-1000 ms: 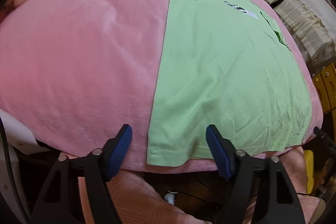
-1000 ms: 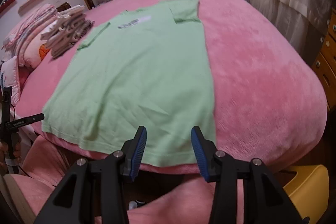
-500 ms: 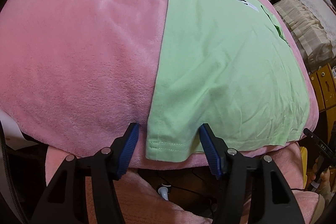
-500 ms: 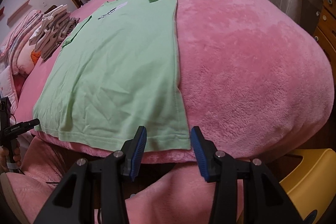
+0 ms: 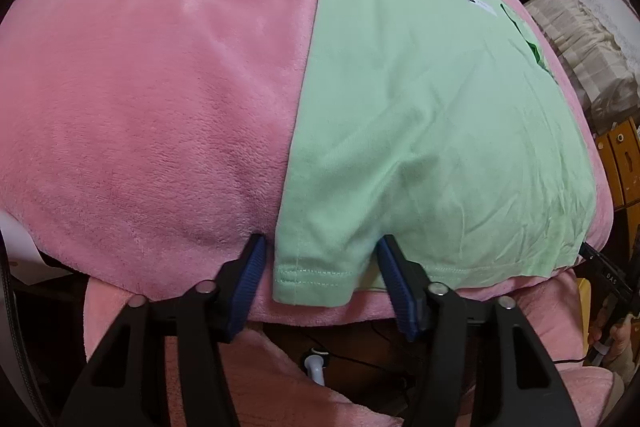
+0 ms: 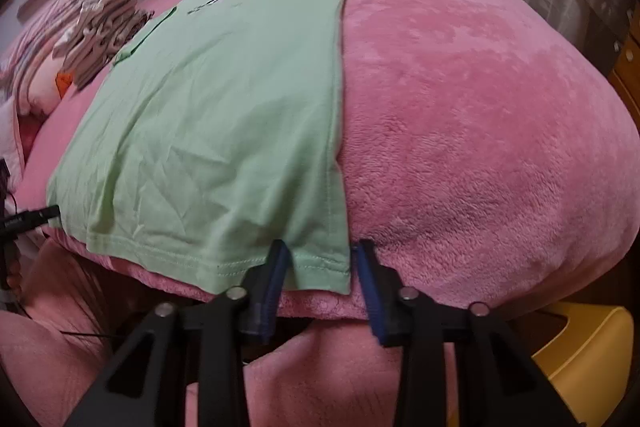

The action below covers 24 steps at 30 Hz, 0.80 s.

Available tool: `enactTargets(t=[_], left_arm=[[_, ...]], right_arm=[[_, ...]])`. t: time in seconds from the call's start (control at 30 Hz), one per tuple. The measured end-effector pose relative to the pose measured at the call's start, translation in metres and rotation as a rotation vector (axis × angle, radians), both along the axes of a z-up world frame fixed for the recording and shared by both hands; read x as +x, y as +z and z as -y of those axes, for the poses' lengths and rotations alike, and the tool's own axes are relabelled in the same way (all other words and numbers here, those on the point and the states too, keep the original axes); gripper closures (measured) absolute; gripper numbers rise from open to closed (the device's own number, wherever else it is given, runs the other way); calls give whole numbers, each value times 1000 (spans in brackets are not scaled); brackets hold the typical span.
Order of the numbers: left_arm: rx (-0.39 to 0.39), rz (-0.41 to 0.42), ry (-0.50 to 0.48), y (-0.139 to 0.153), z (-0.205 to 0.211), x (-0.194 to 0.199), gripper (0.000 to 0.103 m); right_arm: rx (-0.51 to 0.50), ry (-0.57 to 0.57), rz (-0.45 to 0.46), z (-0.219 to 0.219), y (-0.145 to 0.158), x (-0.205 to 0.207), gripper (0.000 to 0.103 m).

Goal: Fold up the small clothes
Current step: 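Lower both tools to the shirt hem and close them on it, then lift the hem with both tools and fold it over toward the collar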

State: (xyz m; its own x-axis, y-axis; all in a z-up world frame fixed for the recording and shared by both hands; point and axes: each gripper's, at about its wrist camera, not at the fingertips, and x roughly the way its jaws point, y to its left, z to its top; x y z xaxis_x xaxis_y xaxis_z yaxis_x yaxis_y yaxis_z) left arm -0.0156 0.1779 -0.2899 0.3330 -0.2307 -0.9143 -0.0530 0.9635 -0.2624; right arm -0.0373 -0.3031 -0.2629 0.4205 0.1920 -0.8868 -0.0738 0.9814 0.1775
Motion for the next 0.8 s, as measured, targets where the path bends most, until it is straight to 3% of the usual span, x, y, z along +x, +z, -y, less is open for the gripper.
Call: enactTargets(t=[0.03,0.1,0.23,0.63,0.8], left_arm=[[5,-3,-2,0,3,0,59],[14,-9,-13,0,6,0,69],[-4,-18,-11,2,9,1,90],[-89,-44,42,2,-11,0,94],[-76,-29,34,13,-17,-4,94]], right_arm=[[-6,12,0,-2,0,0,95],[-29,21,8,-3,1,-2,99],[6,1,9,4,6,-3,99],[38,-8,51,21,39,-16,100],[60,-17,81,26,55,-19,100]])
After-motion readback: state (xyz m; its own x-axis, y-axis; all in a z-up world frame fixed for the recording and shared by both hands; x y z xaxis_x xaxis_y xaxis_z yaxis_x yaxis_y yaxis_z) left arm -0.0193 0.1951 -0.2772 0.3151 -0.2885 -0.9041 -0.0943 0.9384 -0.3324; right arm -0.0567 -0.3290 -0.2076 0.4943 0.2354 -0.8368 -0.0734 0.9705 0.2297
